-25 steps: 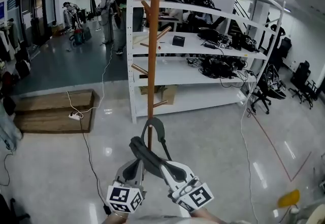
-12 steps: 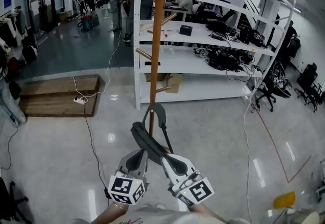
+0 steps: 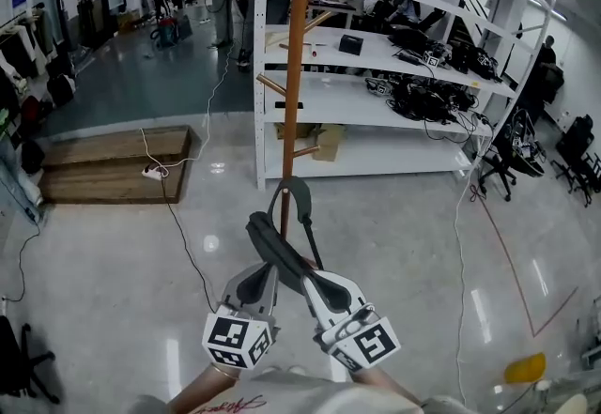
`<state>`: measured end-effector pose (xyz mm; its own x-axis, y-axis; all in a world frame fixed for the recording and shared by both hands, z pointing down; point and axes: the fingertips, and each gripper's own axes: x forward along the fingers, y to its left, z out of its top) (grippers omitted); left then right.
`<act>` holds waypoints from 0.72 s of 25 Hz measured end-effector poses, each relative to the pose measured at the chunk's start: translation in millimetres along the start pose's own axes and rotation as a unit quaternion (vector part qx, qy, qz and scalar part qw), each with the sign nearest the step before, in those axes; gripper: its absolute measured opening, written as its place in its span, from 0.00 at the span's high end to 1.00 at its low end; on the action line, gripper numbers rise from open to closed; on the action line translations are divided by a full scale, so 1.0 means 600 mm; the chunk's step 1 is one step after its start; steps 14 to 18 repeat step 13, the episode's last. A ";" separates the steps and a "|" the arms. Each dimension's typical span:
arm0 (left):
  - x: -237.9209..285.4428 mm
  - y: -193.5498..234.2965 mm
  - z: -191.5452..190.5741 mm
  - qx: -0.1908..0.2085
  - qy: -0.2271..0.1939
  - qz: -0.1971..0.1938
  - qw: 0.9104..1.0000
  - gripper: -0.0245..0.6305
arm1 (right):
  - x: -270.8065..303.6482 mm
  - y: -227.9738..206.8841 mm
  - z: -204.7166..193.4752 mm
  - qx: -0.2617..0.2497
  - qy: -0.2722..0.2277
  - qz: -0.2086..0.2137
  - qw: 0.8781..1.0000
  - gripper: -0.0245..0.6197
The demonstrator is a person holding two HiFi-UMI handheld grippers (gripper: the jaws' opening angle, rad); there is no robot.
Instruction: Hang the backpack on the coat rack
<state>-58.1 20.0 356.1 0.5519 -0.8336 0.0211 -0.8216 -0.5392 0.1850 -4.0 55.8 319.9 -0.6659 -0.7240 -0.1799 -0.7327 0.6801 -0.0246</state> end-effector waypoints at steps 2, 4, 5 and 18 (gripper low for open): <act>-0.006 0.000 0.001 -0.001 -0.001 0.003 1.000 0.94 | -0.001 0.006 0.002 0.002 -0.001 0.003 1.000 0.93; -0.012 0.000 0.001 0.000 -0.002 0.006 1.000 0.94 | -0.003 0.012 0.004 0.003 -0.001 0.005 1.000 0.93; -0.015 -0.001 0.001 0.000 -0.002 0.007 1.000 0.94 | -0.004 0.015 0.005 0.002 -0.002 0.005 1.000 0.93; -0.022 -0.017 0.003 0.001 -0.007 0.006 1.000 0.94 | -0.019 0.021 0.008 -0.001 -0.002 0.009 1.000 0.93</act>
